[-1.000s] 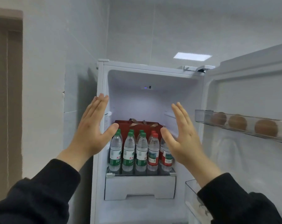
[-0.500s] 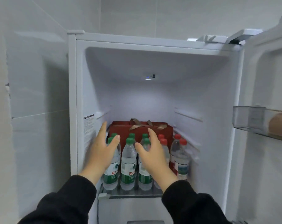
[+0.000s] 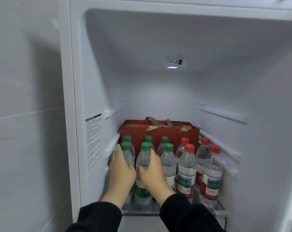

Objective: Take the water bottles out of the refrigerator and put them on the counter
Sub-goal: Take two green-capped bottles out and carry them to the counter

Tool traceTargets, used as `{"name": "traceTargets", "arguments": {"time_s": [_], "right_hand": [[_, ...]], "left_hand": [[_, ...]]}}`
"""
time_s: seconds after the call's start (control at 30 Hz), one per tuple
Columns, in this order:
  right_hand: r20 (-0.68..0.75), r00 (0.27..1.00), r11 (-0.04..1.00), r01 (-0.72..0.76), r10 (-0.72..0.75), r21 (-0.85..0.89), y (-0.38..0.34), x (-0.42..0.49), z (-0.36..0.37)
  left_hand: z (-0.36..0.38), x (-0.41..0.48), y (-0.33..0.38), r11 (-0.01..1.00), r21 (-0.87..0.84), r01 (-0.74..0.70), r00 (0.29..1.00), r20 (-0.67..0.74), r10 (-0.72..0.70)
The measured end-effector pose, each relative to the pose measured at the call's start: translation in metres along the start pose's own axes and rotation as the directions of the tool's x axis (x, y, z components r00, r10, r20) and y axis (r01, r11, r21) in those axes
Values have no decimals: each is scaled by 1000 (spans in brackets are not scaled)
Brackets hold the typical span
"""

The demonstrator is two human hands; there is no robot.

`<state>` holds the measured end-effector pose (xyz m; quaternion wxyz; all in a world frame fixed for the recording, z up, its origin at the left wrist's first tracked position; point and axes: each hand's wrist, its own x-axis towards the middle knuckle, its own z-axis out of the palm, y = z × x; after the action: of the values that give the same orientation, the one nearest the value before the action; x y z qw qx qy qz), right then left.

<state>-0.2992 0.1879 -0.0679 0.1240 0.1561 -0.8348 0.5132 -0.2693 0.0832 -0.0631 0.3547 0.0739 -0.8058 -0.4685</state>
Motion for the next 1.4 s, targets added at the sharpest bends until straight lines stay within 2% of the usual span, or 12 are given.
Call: {"name": "traceTargets", "arguments": {"time_s": [0.1, 0.2, 0.4, 0.57, 0.77, 0.9, 1.0, 1.17, 1.4], "right_hand": [[-13, 1000, 1000, 11, -11, 1, 5, -5, -1], [11, 1000, 999, -12, 11, 32, 10, -13, -6], [2, 1000, 990, -24, 24, 141, 12, -22, -21], [-56, 998, 977, 46, -35, 210, 2, -29, -47], [-123, 983, 968, 156, -134, 195, -34, -60, -86], [-162, 971, 964, 202, -174, 172, -74, -109, -119], [-209, 965, 968, 194, -159, 159, -99, -155, -142], [-290, 946, 975, 186, -145, 120, -130, -224, -185], [-458, 876, 986, 164, -155, -20, -180, -349, -271]], "left_hand": [[0, -7, 0, 989, 147, -18, 1000, -12, 20], [-4, -13, -3, 987, 159, 1, 1000, -6, 0], [-21, -22, 4, 998, 6, -68, 998, -10, 68], [-45, -32, 27, 996, -54, -72, 996, -62, 69], [-89, -47, 67, 987, -120, -109, 994, 5, 111], [-113, -64, 89, 963, -248, -105, 992, 38, 118], [-133, -74, 109, 935, -346, -77, 982, 136, 131], [-153, -103, 155, 854, -512, -90, 920, 285, 268], [-169, -188, 246, 720, -682, -130, 751, 406, 520]]}}
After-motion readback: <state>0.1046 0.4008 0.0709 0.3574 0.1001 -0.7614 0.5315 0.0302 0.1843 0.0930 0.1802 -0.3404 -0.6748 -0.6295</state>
